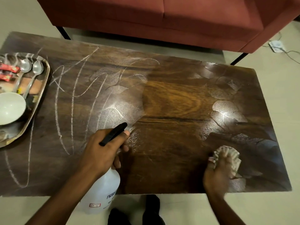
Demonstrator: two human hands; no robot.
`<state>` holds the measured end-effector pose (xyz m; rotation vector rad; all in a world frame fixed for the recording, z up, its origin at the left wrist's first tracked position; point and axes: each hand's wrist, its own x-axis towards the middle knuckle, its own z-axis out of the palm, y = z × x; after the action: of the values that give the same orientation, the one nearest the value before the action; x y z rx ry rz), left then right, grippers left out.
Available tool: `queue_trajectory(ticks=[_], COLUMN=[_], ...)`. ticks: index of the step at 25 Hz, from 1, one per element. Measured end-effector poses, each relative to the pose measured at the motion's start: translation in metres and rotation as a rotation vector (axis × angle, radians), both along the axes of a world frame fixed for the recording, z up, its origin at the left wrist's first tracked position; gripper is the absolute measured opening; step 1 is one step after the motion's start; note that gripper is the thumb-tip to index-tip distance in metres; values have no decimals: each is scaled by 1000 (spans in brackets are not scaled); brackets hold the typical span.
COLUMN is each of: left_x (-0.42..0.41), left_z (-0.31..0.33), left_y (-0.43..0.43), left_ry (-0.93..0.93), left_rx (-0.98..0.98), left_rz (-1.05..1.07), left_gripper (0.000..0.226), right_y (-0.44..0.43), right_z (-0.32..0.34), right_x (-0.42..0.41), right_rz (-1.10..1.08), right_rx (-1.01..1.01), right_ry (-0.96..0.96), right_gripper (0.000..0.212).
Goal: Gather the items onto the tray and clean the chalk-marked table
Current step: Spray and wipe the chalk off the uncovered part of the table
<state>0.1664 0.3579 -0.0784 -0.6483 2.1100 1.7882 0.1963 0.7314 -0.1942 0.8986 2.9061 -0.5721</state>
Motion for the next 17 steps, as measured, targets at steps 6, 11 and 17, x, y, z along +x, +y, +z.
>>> queue_trajectory(ticks=[6, 11, 17], left_x=[-24, -76, -162], left_z=[-7, 4, 16], left_y=[-17, -27, -20], left_ry=[-11, 41, 126], left_rx=[-41, -70, -111], left_rz=[23, 131, 207], left_gripper=[27, 26, 34], right_y=[-186, -141, -117], right_z=[12, 12, 19], right_x=[-62, -186, -255], right_rz=[1221, 1118, 594], right_rx=[-64, 63, -11], right_ry=[-103, -128, -105], right_gripper=[69, 69, 69])
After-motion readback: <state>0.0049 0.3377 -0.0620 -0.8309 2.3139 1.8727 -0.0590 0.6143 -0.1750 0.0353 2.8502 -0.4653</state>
